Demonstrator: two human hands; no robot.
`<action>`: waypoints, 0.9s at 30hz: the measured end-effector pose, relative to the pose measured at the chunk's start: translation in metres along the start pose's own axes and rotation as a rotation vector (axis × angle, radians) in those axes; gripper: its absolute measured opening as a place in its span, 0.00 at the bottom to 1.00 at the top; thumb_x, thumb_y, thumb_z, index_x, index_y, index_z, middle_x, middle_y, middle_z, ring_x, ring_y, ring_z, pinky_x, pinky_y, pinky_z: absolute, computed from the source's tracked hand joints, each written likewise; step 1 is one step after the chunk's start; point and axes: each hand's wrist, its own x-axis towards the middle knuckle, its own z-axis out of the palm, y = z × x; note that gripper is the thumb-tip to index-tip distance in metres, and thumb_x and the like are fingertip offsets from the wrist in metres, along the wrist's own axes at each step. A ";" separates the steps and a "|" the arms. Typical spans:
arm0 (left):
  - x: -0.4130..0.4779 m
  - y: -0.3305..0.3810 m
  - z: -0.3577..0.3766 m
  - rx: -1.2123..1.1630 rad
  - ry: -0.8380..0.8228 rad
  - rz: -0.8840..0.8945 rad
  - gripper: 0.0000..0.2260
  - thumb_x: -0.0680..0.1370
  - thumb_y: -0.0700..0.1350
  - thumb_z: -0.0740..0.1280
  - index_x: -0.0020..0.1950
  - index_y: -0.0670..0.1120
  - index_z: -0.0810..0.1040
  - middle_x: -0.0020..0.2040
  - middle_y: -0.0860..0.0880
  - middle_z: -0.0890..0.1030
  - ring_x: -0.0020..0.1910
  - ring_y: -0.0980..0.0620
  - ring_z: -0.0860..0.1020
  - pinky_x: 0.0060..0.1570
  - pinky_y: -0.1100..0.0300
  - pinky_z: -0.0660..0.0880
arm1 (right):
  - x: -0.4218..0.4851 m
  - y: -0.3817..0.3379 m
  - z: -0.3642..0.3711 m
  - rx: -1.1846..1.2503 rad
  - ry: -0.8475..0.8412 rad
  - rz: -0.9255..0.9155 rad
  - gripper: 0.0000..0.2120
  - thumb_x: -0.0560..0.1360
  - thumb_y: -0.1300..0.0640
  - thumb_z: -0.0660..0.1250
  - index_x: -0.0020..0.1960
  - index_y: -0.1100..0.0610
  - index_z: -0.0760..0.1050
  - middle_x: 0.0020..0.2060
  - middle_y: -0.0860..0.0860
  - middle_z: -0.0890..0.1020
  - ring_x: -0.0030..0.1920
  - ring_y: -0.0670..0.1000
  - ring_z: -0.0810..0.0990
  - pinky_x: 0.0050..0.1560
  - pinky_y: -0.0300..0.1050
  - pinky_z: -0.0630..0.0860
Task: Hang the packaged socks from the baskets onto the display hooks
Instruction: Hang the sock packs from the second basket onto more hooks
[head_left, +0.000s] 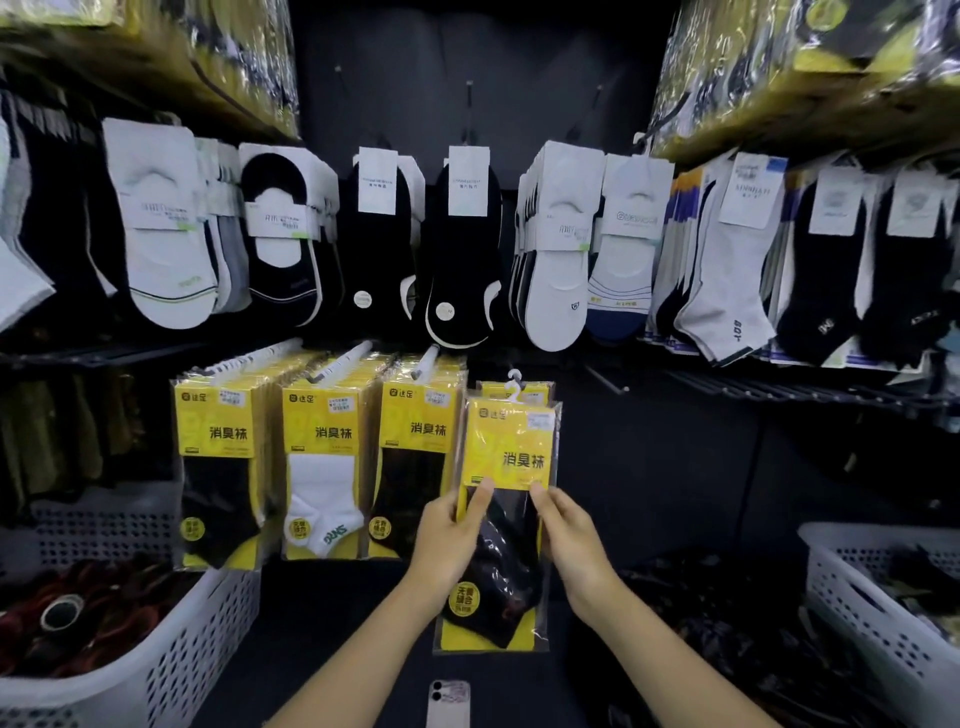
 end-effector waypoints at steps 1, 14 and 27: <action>0.000 0.000 0.002 -0.005 -0.022 -0.002 0.10 0.75 0.57 0.63 0.41 0.53 0.78 0.26 0.59 0.77 0.28 0.64 0.75 0.29 0.75 0.67 | -0.001 0.000 -0.002 0.019 0.009 -0.003 0.14 0.79 0.50 0.61 0.57 0.58 0.78 0.52 0.54 0.84 0.55 0.52 0.82 0.56 0.44 0.78; 0.014 0.010 0.007 -0.055 -0.143 -0.123 0.19 0.80 0.54 0.59 0.70 0.56 0.66 0.65 0.54 0.73 0.59 0.60 0.73 0.51 0.70 0.72 | 0.039 -0.019 -0.016 -0.153 0.202 -0.046 0.12 0.80 0.55 0.61 0.51 0.64 0.77 0.50 0.62 0.82 0.53 0.60 0.80 0.55 0.54 0.77; 0.012 -0.046 -0.004 0.058 -0.134 -0.289 0.22 0.81 0.52 0.57 0.74 0.46 0.64 0.74 0.49 0.65 0.72 0.52 0.64 0.62 0.65 0.61 | 0.045 0.032 -0.021 0.038 0.313 0.278 0.06 0.78 0.58 0.65 0.54 0.58 0.76 0.58 0.57 0.79 0.60 0.55 0.77 0.58 0.45 0.73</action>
